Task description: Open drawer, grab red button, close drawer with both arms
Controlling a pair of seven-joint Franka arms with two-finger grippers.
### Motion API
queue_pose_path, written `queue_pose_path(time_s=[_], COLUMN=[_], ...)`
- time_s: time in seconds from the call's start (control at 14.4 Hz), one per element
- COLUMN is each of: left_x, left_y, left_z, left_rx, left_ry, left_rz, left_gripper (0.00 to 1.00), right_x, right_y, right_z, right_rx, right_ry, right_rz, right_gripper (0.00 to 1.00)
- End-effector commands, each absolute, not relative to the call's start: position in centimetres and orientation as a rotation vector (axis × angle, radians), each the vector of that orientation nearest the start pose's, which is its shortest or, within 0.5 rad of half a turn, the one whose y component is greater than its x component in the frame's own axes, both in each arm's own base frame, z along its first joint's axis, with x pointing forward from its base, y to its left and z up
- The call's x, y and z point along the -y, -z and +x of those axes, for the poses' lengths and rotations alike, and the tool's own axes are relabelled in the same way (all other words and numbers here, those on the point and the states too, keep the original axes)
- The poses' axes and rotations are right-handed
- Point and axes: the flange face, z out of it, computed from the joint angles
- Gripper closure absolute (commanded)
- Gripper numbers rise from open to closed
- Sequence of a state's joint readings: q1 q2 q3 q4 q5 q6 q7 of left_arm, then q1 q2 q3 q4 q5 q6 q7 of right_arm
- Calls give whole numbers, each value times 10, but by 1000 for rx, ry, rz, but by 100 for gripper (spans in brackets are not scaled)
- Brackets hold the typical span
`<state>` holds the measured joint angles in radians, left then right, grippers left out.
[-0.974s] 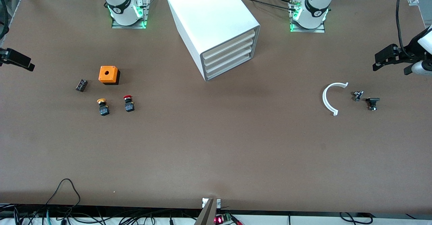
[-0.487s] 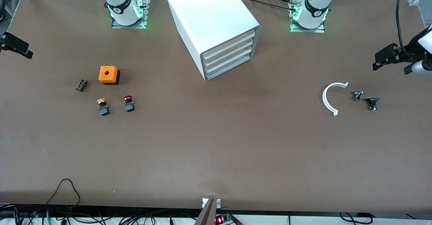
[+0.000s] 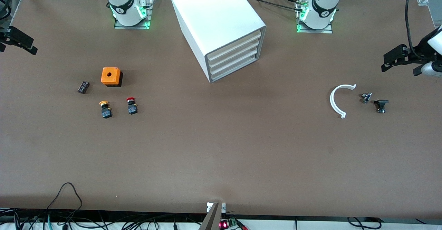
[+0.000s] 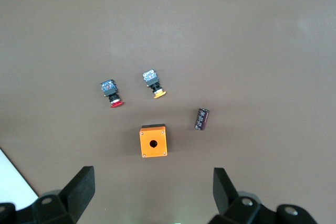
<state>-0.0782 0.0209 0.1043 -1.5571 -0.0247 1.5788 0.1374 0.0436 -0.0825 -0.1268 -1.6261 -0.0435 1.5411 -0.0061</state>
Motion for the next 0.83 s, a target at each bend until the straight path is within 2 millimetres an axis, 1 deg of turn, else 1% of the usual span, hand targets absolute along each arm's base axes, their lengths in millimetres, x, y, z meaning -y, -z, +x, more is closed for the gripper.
queue_pose_path(time_s=[0.0,0.21,0.28,0.49,0.77], left_x=[-11,-10,-10,-10,-10], left_y=[-627,-628,-627,-627,-627], left_z=[561,561,561,561,561], left_rx=[-163,-166,-166,-166,-166], left_ry=[-2,0,-2,-2,-2], left_rz=[-3159,-3159,-3159,-3159,-3159], left_gripper=[0,0,0,0,0], right_x=[44,39,39,39,38], right_y=[-639,-639,-643,-643,-645], right_z=[518,518,517,513,513], right_rx=[-81,-56,-64,-86,-67], right_ry=[-5,-10,-10,-46,-37], right_rz=[-3168,-3169,-3164,-3162,-3164], right_gripper=[0,0,0,0,0])
